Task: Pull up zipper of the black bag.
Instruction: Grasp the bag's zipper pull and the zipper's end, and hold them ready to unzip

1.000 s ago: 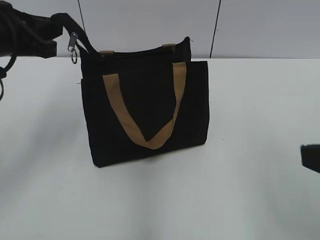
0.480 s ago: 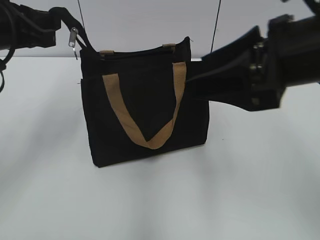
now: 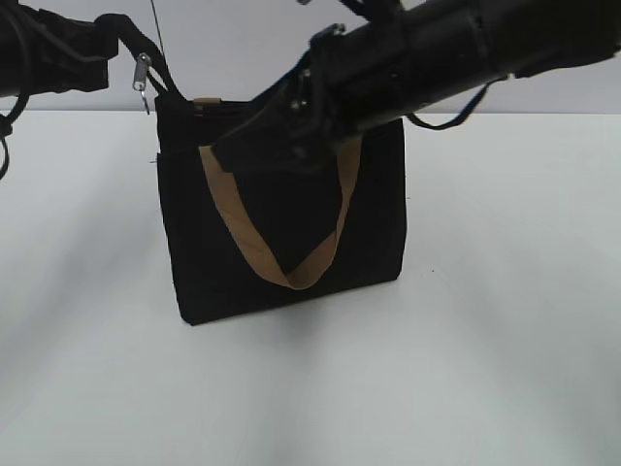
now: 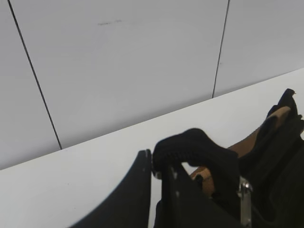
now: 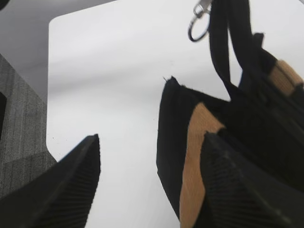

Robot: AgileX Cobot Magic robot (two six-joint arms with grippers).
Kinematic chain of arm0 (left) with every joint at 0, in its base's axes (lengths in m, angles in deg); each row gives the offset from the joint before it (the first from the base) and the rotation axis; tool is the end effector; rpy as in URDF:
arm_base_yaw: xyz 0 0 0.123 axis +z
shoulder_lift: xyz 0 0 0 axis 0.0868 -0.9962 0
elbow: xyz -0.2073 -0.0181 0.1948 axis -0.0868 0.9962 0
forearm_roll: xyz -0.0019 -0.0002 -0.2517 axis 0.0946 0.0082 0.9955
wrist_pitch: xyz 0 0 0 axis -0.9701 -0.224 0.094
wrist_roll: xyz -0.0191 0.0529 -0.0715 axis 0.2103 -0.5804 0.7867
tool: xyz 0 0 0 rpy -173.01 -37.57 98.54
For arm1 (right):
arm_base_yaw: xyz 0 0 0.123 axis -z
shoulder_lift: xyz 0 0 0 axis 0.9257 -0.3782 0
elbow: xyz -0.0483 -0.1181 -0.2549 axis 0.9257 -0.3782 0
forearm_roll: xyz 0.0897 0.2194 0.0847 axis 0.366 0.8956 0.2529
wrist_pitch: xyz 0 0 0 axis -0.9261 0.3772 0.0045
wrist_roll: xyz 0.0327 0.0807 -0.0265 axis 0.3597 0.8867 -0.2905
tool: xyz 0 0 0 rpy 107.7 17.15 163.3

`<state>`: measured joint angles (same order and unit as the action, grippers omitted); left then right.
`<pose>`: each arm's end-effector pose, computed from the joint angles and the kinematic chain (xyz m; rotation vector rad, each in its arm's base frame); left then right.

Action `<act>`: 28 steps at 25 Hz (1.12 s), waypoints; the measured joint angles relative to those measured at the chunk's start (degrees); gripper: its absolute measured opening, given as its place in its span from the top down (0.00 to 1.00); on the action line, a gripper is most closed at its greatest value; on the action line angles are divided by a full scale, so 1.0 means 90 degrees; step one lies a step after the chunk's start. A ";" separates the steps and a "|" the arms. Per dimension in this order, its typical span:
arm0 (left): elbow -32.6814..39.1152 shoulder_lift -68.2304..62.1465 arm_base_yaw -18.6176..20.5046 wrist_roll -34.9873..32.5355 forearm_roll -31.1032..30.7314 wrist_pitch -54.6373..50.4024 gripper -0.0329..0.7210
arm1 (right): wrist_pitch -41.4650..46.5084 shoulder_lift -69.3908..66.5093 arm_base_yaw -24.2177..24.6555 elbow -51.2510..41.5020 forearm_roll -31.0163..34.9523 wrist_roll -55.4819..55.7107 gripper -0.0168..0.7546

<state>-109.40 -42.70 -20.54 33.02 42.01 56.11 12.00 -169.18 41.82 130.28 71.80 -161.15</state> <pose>0.2800 -0.0978 0.2845 0.4815 1.7544 -0.3145 0.3042 0.2144 0.2697 -1.2444 1.8144 0.8313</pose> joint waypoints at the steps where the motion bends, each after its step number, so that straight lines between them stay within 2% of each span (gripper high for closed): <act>1: 0.0000 0.0000 0.0000 0.0000 0.0005 0.0000 0.93 | 0.0035 -0.0193 -0.0117 0.0223 0.0007 0.0014 0.33; 9: 0.0000 0.0000 0.0000 0.0002 0.0012 0.0000 0.93 | 0.0084 -0.1335 -0.0829 0.1469 0.0038 0.0036 0.45; 15: 0.0000 0.0000 0.0000 0.0002 0.0176 0.0000 0.93 | -0.0050 -0.1819 -0.0864 0.1829 0.0327 0.0093 0.46; 28: 0.0000 0.0000 0.0000 0.0002 0.0299 0.0000 0.93 | -0.1145 -0.1902 -0.0864 0.1856 0.1096 -0.0013 0.47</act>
<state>-109.40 -42.70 -20.54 33.04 44.70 56.11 1.69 -186.29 34.04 146.99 81.66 -161.27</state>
